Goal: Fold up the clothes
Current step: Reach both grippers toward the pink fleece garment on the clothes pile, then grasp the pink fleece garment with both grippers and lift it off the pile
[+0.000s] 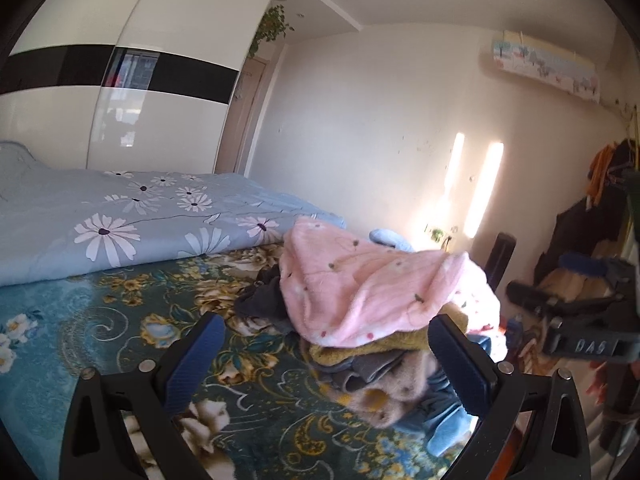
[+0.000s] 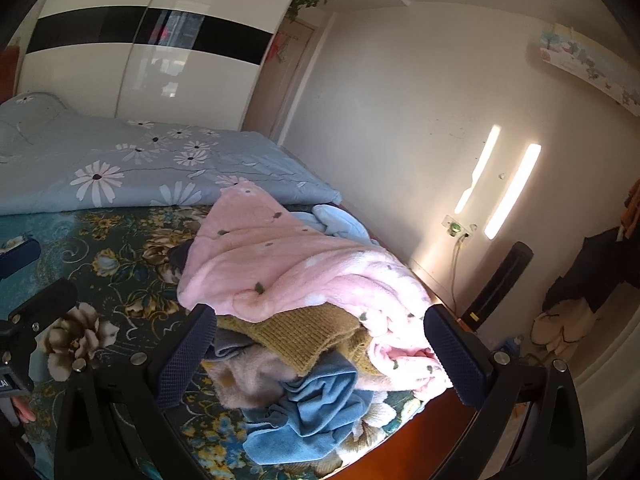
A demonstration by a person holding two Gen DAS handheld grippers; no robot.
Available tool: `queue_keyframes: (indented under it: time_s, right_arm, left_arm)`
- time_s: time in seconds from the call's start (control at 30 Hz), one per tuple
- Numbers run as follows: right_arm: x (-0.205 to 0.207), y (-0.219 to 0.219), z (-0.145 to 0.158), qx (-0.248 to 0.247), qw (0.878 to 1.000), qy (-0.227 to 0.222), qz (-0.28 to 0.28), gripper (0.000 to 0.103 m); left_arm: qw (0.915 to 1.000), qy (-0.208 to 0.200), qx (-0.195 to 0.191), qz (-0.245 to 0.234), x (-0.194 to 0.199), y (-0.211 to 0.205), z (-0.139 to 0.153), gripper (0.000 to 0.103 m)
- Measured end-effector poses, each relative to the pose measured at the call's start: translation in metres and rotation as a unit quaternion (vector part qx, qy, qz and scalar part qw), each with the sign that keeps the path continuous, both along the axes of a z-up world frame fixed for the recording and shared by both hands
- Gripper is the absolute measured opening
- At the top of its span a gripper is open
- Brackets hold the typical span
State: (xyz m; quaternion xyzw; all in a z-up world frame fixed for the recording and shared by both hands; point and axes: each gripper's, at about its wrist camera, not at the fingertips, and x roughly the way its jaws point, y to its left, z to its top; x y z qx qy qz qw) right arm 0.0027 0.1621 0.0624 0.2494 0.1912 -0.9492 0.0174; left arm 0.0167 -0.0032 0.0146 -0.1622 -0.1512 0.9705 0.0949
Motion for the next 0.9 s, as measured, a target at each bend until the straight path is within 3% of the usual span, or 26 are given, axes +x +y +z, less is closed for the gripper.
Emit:
queue_keyframes:
  time_s: [0.13, 0.33, 0.5, 0.7, 0.8, 0.9]
  right_arm:
    - [-0.01, -0.005, -0.005, -0.009, 1.0, -0.018, 0.017, 0.103]
    - [-0.032, -0.004, -0.009, -0.036, 0.998, -0.051, 0.019, 0.103]
    - [-0.064, 0.005, -0.018, -0.123, 0.985, -0.116, 0.016, 0.103]
    - [-0.094, 0.026, -0.038, -0.202, 0.973, -0.109, -0.022, 0.103]
    - [-0.109, 0.04, -0.049, -0.261, 0.958, -0.105, -0.049, 0.103]
    - [-0.122, 0.056, -0.06, -0.344, 0.929, -0.103, -0.088, 0.103]
  left_arm:
    - [0.9988, 0.033, 0.035, 0.01, 0.005, -0.01, 0.001, 0.103]
    - [0.9994, 0.008, -0.018, 0.027, -0.004, -0.021, -0.004, 0.103]
    - [0.9973, -0.01, -0.05, 0.053, -0.008, -0.036, -0.01, 0.103]
    - [0.993, 0.005, -0.026, 0.115, 0.003, -0.069, -0.008, 0.103]
    - [0.9927, 0.001, -0.015, 0.12, 0.002, -0.08, -0.011, 0.103]
    - [0.9933, -0.006, 0.006, 0.115, 0.0, -0.087, -0.015, 0.103]
